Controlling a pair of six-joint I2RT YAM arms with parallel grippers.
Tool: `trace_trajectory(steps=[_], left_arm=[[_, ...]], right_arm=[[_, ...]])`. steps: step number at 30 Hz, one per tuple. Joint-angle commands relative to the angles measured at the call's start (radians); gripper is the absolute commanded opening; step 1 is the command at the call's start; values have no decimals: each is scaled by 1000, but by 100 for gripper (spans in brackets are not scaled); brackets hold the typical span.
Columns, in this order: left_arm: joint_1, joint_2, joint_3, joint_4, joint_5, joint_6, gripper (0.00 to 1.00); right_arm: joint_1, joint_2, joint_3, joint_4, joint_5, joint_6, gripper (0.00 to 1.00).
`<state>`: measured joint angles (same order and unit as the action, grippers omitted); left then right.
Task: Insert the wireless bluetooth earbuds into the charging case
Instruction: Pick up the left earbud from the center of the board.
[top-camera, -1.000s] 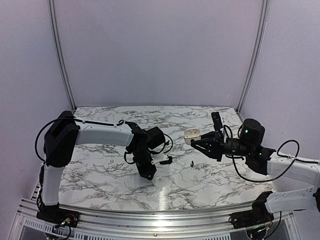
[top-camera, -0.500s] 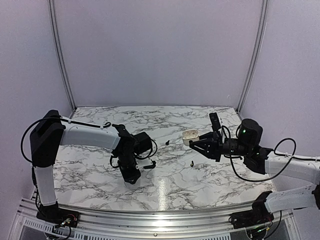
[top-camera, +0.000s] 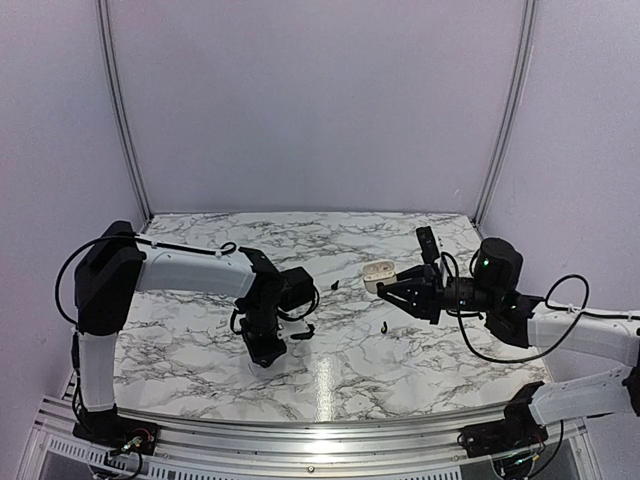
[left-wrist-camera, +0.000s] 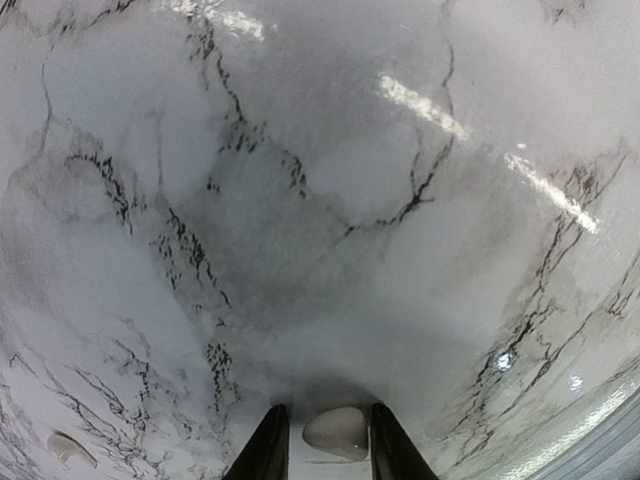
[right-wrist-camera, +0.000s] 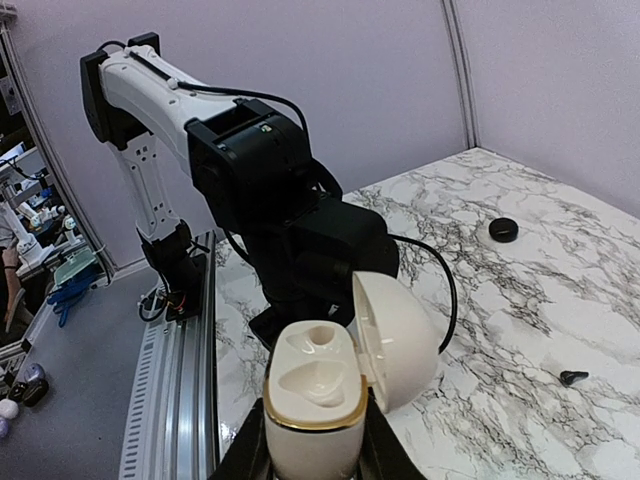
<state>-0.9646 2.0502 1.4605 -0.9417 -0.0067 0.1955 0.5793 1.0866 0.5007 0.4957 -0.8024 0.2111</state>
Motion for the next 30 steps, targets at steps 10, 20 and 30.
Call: trace_trajectory(steps=[10, 20, 30], left_arm=[[1, 86, 54, -46, -66, -1, 21], [12, 23, 39, -11, -51, -11, 8], [110, -355, -125, 381, 134, -42, 6]], right_arm=[[-9, 4, 27, 25, -14, 2, 0], [-9, -7, 17, 19, -8, -5, 0], [2, 28, 11, 85, -28, -31, 0]])
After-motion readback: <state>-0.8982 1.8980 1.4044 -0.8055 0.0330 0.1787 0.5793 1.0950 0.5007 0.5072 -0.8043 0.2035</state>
